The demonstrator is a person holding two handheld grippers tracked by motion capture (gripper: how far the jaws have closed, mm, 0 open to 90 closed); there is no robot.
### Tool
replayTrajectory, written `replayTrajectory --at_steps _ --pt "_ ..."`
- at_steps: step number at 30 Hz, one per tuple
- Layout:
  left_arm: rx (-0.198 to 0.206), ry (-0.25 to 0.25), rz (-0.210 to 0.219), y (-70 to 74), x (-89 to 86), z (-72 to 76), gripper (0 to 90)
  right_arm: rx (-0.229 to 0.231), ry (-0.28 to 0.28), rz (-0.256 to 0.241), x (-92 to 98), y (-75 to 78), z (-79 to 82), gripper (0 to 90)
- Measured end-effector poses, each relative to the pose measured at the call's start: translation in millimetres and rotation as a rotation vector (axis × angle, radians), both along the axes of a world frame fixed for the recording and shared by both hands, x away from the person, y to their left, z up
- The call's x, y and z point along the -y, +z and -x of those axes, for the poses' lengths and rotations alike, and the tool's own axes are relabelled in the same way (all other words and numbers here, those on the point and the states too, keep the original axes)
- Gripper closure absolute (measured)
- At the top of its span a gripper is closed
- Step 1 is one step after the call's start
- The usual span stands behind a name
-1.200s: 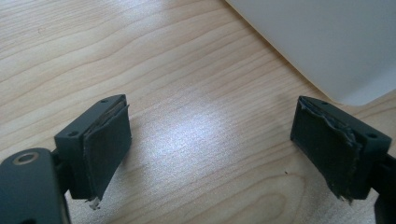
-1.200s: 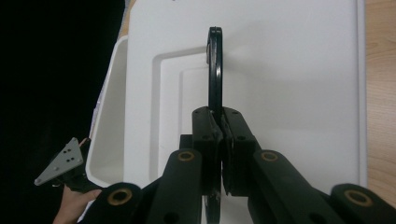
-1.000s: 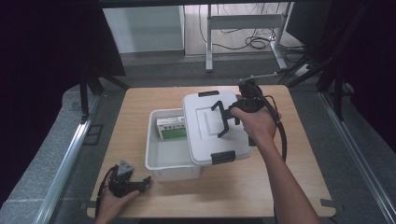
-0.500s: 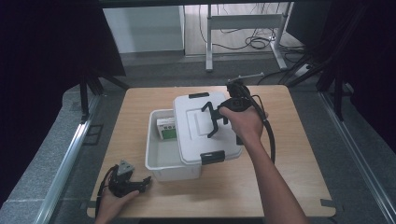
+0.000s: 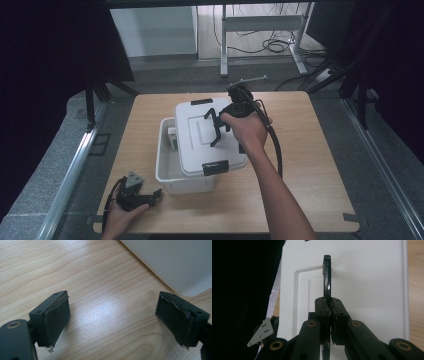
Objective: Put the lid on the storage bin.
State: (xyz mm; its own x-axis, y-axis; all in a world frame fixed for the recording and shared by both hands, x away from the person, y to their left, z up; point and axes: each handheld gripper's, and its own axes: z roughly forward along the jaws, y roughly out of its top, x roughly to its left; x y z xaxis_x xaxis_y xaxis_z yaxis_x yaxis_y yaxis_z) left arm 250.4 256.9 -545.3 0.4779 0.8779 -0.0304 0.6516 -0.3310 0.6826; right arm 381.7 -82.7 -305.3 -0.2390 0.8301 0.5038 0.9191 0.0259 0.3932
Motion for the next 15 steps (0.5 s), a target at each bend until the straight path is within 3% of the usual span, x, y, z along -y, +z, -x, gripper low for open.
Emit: replayTrajectory --at_steps 15 --pt "0.000 0.000 0.000 0.0 0.0 0.0 12.0 -0.027 -0.004 0.012 -25.5 -3.8 -2.9 85.5"
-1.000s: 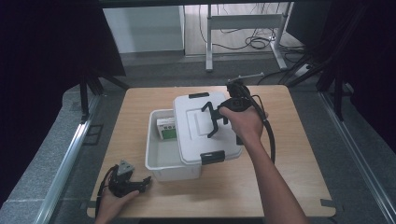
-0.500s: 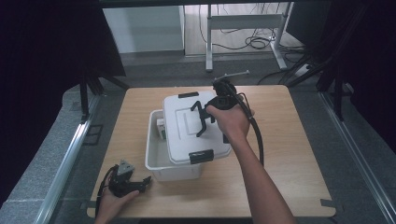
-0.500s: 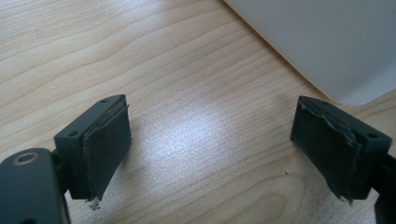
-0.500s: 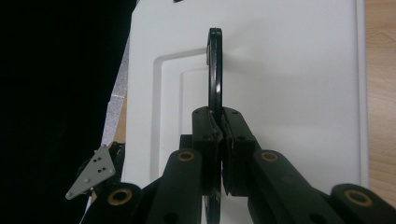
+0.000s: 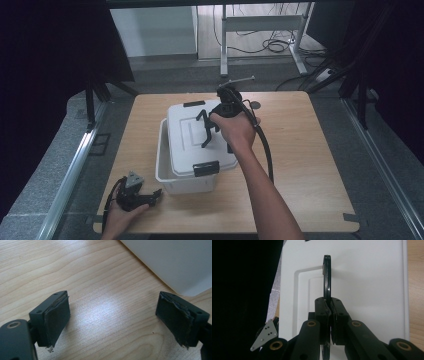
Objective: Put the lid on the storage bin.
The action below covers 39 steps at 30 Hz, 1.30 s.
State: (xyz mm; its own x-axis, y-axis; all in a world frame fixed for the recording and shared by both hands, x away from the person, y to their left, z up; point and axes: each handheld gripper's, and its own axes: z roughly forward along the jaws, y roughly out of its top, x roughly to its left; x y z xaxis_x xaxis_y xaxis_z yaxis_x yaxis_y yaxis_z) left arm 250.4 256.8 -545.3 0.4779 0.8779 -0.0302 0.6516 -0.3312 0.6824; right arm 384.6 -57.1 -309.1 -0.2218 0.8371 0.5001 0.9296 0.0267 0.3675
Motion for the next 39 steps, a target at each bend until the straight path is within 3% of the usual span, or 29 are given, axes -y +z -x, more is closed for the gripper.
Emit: replayTrajectory --at_steps 32,39 --pt "-0.001 -0.008 0.001 0.0 0.6 -1.2 11.8 -0.065 -0.027 -0.021 -34.9 -12.5 -0.8 85.4" --pt "0.000 -0.007 0.000 0.0 0.6 -1.3 11.8 -0.062 -0.065 -0.020 -42.3 -15.5 -1.2 85.5"
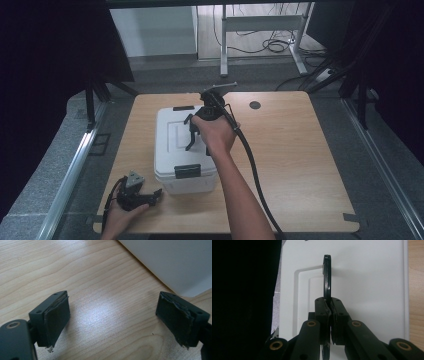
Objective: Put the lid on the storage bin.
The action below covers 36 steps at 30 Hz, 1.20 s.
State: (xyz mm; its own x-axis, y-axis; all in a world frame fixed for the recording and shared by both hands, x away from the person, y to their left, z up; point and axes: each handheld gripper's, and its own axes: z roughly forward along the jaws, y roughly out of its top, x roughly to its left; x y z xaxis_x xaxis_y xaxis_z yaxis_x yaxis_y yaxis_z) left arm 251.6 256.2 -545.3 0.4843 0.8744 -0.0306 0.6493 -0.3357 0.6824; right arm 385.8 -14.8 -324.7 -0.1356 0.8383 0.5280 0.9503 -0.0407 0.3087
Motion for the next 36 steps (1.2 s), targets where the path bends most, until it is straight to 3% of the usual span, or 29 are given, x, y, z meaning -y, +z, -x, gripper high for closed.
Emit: replayTrajectory --at_steps 10,24,29,36 --pt "0.000 -0.002 0.001 0.0 0.0 -0.2 11.8 -0.027 -0.020 0.018 -4.6 -8.2 1.3 85.4" --pt "-0.001 -0.003 0.001 0.0 0.0 -0.3 11.8 -0.045 -0.031 0.003 -0.8 -26.1 -0.3 85.4" --pt "-0.001 -0.003 0.001 0.0 0.0 -0.3 11.8 -0.038 -0.032 -0.001 -0.2 -26.6 0.6 85.4" --pt "-0.001 -0.003 0.001 0.0 0.0 -0.3 11.8 -0.027 -0.023 0.030 -5.1 -22.9 2.4 85.3"
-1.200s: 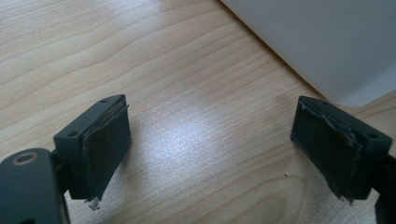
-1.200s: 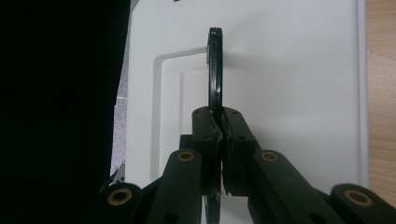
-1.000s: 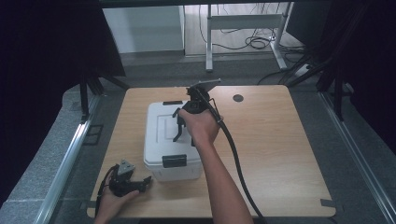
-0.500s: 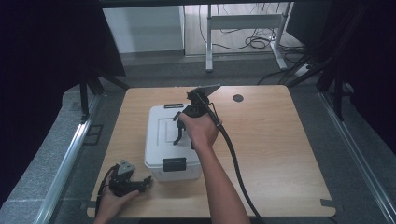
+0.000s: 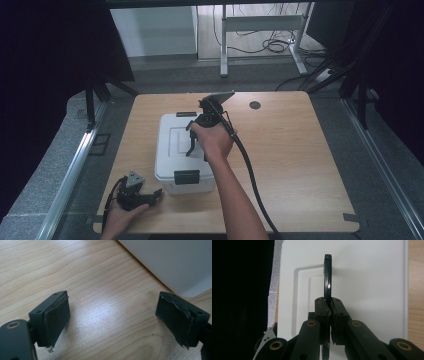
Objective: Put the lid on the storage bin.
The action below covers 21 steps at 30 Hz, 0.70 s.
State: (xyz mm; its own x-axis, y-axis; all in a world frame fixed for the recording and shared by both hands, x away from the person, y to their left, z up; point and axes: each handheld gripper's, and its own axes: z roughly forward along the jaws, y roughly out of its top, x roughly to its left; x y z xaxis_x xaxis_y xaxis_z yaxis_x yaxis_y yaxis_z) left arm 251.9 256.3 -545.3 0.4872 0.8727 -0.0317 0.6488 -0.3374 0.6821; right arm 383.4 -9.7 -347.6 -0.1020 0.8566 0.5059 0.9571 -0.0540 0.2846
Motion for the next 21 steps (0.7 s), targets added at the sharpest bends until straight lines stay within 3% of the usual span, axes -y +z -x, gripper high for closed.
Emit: replayTrajectory --at_steps 15,21 --pt "0.001 0.000 0.000 -0.1 0.1 0.0 11.8 0.009 0.009 0.046 -8.4 -2.4 3.3 85.4" --pt "0.000 0.000 0.000 0.0 0.1 0.0 11.8 0.011 0.009 0.031 -7.0 -4.8 2.3 85.3"
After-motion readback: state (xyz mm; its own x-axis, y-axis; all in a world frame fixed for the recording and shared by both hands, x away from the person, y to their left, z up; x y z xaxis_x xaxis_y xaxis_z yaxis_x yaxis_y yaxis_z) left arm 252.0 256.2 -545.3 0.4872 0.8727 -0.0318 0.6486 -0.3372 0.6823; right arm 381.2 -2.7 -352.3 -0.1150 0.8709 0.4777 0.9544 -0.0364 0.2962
